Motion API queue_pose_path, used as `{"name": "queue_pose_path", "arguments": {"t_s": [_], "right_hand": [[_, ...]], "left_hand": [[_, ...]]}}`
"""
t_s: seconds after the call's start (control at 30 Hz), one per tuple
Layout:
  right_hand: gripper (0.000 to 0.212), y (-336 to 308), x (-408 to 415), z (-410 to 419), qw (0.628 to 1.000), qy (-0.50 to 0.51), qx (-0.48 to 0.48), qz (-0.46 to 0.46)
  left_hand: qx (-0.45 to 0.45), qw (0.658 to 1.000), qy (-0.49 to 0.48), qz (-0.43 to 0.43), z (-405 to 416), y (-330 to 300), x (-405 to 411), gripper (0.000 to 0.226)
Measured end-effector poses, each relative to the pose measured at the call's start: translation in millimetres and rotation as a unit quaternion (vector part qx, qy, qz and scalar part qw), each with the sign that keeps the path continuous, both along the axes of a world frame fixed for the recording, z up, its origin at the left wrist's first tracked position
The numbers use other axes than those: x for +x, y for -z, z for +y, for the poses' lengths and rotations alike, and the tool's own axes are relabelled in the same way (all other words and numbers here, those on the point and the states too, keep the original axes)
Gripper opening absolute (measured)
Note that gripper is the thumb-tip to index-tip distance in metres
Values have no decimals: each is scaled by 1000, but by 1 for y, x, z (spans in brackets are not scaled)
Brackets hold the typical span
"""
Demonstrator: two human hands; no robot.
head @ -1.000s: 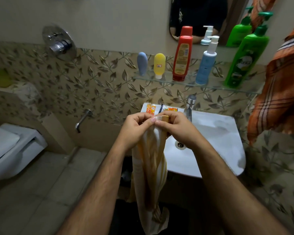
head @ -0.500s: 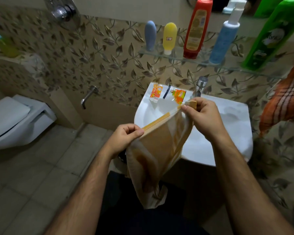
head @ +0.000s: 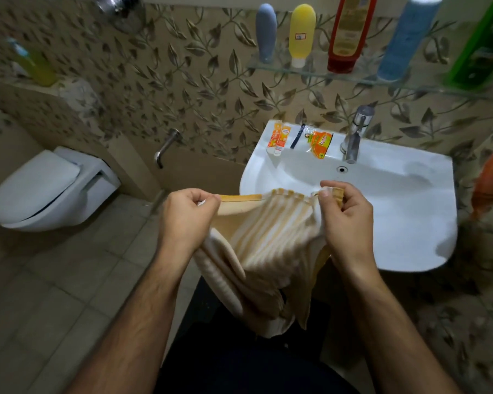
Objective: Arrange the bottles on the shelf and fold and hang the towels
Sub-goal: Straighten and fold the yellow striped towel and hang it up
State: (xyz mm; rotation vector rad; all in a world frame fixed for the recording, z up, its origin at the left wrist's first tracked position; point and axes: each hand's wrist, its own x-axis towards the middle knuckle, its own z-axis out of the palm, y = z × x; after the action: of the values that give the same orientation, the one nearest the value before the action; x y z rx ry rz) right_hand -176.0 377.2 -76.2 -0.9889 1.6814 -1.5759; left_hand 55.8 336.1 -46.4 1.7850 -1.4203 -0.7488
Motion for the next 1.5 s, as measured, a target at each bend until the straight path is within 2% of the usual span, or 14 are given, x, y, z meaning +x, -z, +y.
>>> {"name": "queue_pose_path", "arguments": {"t_s": [0.07, 0.2, 0.3, 0.37, 0.47, 0.63, 0.77, 0.9, 1.03, 1.13, 1.3, 1.37, 1.43, 1.5], "right_hand": [[10, -4, 1, -3, 999, -15, 24, -18], [21, -15, 25, -4, 983, -177, 25, -36], [47, -20, 49, -5, 948, -306, 57, -66], [42, -25, 61, -8, 933, -344, 87, -50], [9, -32, 74, -11, 945, -319, 77, 0], [22, -50, 81, -22, 975, -214, 52, -25], [21, -60, 54, -25, 991, -118, 47, -35], [13, -55, 43, -22, 993, -82, 77, 27], [39, -49, 57, -23, 990, -56, 100, 83], [11, -48, 76, -21, 993, -51, 53, 98], [7, -47, 80, -21, 993, 89, 6, 83], [4, -51, 82, -24, 996, 52, 20, 71], [6, -55, 98, -27, 995, -56, 32, 71], [23, -57, 117, -31, 988, -147, 37, 33]], "left_hand": [[14, 1000, 2, 28, 1, -1, 4, 23], [6, 997, 43, 62, 6, -8, 0, 14], [-19, 987, 140, 70, 12, -16, -4, 9], [-29, 975, 205, 74, 11, -19, 2, 8], [-49, 961, 256, 90, 3, -16, 16, 8], [51, 929, 279, 236, -17, 11, 39, 13], [132, 912, 290, 259, -25, 33, 68, 13], [40, 928, 257, 268, -33, 23, 71, 5], [-40, 958, 189, 212, -41, 1, 60, 14], [-52, 972, 126, 190, -42, -5, 56, 13], [-55, 984, 68, 155, -48, 1, 69, 12], [-55, 982, 77, 164, -49, 3, 73, 10], [-46, 975, 121, 179, -49, 2, 73, 11], [-43, 964, 189, 179, -47, 2, 74, 10]]}}
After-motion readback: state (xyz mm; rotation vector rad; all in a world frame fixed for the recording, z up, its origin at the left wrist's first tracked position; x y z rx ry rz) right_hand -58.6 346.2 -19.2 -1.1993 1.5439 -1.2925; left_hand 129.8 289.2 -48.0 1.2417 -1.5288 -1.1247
